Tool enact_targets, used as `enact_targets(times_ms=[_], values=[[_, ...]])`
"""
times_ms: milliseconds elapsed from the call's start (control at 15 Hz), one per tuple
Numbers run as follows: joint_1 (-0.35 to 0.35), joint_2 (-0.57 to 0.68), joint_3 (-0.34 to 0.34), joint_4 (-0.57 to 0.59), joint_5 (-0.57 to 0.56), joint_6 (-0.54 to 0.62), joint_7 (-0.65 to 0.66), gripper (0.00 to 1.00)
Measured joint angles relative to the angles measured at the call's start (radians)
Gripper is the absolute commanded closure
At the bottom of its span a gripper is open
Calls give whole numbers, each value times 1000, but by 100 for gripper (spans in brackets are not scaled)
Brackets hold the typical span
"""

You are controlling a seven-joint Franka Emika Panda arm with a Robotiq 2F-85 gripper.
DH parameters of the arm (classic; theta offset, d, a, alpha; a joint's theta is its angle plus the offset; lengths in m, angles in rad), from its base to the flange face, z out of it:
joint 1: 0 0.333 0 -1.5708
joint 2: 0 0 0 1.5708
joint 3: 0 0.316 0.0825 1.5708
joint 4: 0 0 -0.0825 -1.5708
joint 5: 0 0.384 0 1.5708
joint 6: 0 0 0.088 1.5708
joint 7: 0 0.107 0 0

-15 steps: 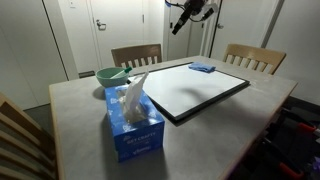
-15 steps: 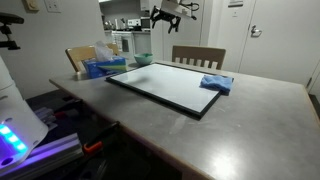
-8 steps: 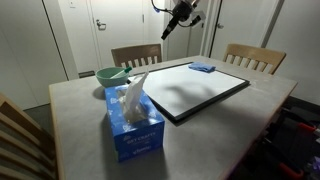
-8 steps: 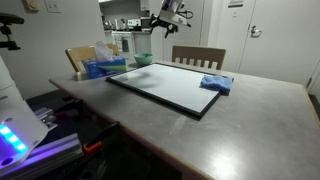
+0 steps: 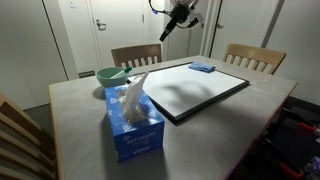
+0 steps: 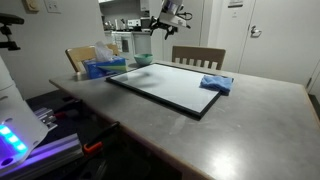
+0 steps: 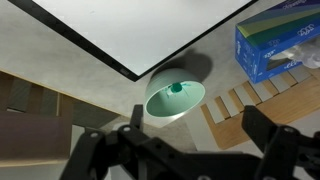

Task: Get the marker from the mint-green bowl and use it to draw on the whiteboard

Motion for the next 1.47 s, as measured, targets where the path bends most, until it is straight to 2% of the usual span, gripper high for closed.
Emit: enact_targets(times_ms=[800, 1200, 1467], values=[[20, 251, 107, 159, -107, 137, -29, 0], [20, 316, 169, 209, -121, 211, -5, 0], [18, 319, 176, 209, -125, 215, 0, 0]])
